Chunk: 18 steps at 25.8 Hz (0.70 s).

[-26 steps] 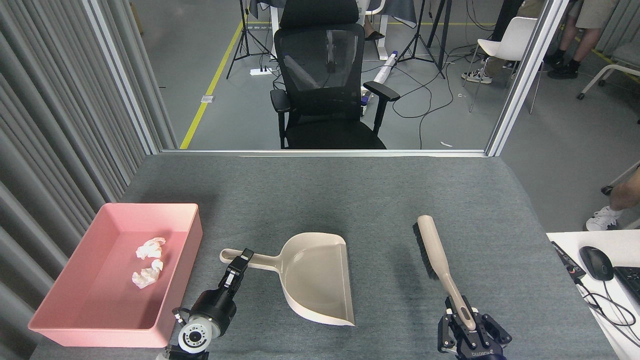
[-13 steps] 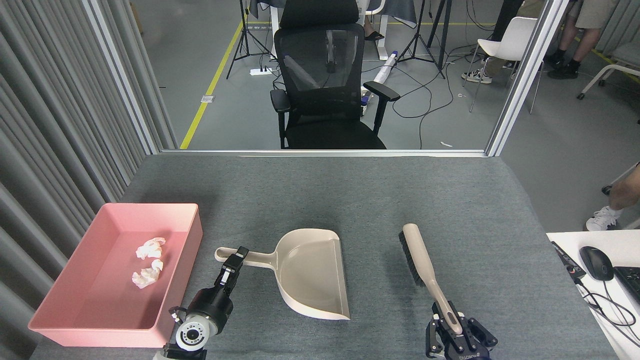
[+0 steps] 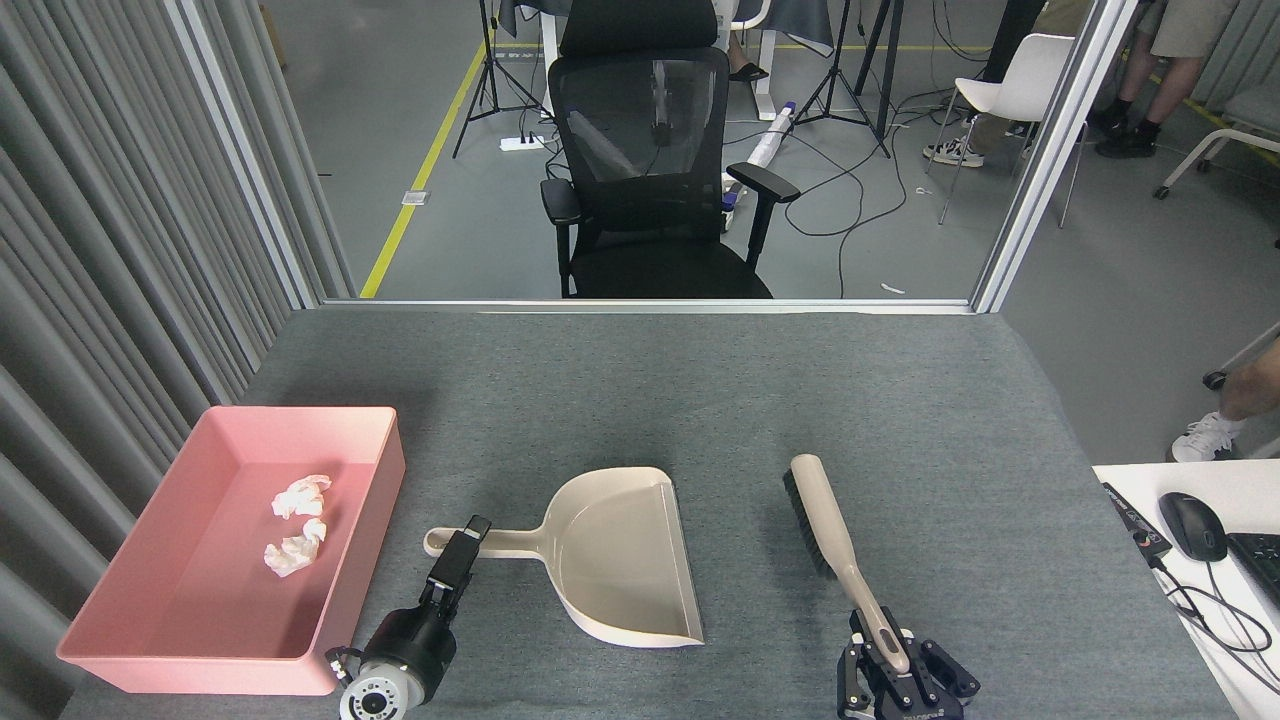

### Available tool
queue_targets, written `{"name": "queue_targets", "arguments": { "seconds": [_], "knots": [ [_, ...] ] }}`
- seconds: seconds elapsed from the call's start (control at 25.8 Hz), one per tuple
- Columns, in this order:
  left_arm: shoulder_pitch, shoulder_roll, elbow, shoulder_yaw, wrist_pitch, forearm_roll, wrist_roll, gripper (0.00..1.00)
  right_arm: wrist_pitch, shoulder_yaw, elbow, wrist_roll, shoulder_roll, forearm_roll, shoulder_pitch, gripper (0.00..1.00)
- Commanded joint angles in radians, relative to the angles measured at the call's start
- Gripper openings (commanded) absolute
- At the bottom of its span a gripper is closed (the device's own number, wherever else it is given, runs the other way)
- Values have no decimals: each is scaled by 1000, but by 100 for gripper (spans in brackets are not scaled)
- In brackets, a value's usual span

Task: Sweep and dump garbage into bin
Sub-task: 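Lower the dustpan back onto the table with the left gripper, then release the dustpan and brush, opening both grippers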

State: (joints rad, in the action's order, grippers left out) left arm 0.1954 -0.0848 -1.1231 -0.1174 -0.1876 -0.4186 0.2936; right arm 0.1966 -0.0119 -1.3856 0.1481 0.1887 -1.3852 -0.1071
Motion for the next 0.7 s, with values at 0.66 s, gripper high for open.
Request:
{"name": "queue_targets", "arguments": {
  "seconds": [0.66],
  "knots": [
    [-266, 5, -363, 5, 37, -2, 51, 98, 6, 10, -167, 2, 3, 14, -62, 98]
  ]
}}
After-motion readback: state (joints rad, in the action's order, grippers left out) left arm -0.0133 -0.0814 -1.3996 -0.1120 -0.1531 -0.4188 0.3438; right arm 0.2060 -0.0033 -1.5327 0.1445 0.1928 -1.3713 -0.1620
